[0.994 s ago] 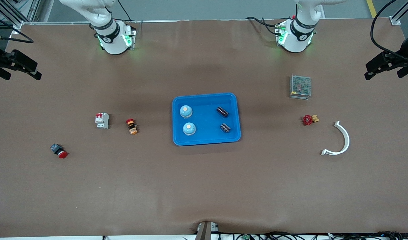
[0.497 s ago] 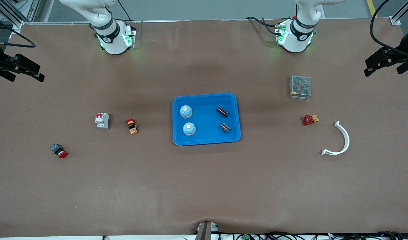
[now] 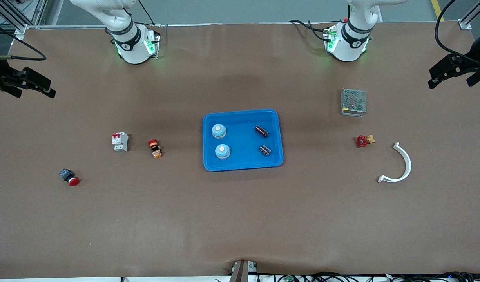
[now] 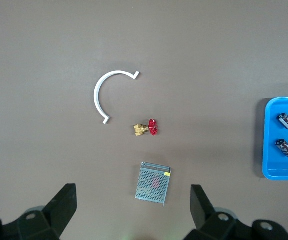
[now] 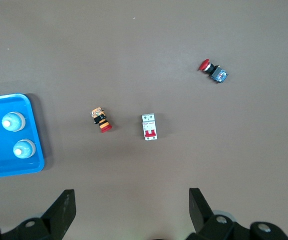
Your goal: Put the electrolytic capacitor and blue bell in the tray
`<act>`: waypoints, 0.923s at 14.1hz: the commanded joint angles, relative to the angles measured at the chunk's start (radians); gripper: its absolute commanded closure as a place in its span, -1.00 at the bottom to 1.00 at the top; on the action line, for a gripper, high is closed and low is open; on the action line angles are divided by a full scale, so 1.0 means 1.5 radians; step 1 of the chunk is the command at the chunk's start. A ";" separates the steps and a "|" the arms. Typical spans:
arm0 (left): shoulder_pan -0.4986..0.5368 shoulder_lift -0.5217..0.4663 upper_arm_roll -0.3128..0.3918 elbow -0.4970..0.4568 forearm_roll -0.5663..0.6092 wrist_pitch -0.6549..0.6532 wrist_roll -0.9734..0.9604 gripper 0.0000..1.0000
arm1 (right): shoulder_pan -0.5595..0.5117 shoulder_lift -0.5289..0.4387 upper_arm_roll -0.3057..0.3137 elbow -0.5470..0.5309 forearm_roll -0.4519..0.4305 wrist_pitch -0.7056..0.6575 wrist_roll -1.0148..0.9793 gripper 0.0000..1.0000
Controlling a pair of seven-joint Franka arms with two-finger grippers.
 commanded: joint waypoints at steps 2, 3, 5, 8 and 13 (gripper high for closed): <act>-0.004 0.015 -0.003 0.016 -0.012 -0.003 0.008 -1.00 | -0.001 -0.022 0.005 -0.023 -0.014 0.010 0.002 -1.00; -0.008 0.015 -0.003 0.016 -0.012 -0.004 0.006 -1.00 | -0.001 -0.023 0.005 -0.023 -0.014 0.010 0.002 -1.00; -0.014 0.015 -0.003 0.016 -0.011 -0.003 0.003 -1.00 | -0.001 -0.023 0.005 -0.023 -0.014 0.010 0.002 -1.00; -0.016 0.015 -0.003 0.017 -0.010 -0.003 -0.001 -1.00 | -0.001 -0.023 0.005 -0.024 -0.014 0.013 0.002 -1.00; -0.021 0.012 -0.010 0.017 -0.013 -0.005 0.008 -1.00 | -0.001 -0.031 0.006 -0.043 -0.014 0.032 0.003 -1.00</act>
